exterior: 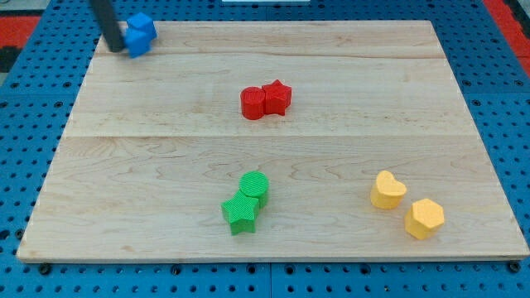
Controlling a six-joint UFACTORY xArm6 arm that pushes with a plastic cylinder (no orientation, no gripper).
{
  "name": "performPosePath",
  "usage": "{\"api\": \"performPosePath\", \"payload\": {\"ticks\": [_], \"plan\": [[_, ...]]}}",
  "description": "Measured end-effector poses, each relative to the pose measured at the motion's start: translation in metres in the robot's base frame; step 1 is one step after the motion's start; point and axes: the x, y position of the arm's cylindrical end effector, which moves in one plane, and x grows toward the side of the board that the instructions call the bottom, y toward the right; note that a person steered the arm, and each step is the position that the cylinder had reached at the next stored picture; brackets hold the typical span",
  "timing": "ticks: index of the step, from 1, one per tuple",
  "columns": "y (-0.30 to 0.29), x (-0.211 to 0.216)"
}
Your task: Move the blue triangle closer to red circle
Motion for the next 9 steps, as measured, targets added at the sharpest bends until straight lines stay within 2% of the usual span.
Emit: {"api": "performPosePath", "payload": {"ticks": [1,2,3,5,6,7,8,9], "plan": [[0.090,0.070],[0.108,0.098],[0.055,0.098],[-0.016,0.015],[-0.012,-0.023],[0.039,-0.027],[0.131,0.007],[0.184,0.036]]}}
